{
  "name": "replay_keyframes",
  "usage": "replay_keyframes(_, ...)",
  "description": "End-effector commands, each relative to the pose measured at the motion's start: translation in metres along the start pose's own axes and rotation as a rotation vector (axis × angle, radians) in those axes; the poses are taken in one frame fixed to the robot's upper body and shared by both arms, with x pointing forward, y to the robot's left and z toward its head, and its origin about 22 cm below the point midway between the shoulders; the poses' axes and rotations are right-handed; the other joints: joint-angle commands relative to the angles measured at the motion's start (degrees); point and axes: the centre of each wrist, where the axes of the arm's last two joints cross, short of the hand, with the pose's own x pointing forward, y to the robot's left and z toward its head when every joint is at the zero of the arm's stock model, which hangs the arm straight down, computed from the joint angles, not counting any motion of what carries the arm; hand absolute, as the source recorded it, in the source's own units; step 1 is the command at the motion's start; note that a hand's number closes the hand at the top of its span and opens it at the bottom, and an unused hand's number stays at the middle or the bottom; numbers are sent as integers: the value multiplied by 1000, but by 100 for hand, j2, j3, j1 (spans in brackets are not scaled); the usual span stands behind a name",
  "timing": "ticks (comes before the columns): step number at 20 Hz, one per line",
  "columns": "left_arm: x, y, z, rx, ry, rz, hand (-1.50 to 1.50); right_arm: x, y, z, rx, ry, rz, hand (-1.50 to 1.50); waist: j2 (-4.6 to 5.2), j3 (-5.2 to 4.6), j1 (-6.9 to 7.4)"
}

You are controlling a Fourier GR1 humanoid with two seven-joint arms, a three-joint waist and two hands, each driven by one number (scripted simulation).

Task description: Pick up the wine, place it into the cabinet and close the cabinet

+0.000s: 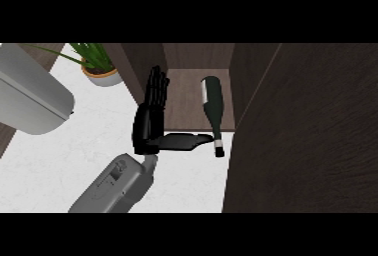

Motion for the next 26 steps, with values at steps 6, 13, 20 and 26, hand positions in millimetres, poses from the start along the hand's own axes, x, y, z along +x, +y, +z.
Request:
replay_keyframes(6,12,8,72,19,-14,46,-150,48,-2,23,23,-76,20,-150,51,-2,-63)
replay_keyframes(13,37,39,102,34,-19,3,-150,43,13,27,349,62,71,150,18,-4,-43)
replay_keyframes(20,69,77,137,19,-32,-11,-150,32,32,23,518,53,-20,150,22,-4,19)
replay_keyframes(26,81,101,140,62,-54,-18,-150,36,55,12,538,20,-22,150,23,-22,26)
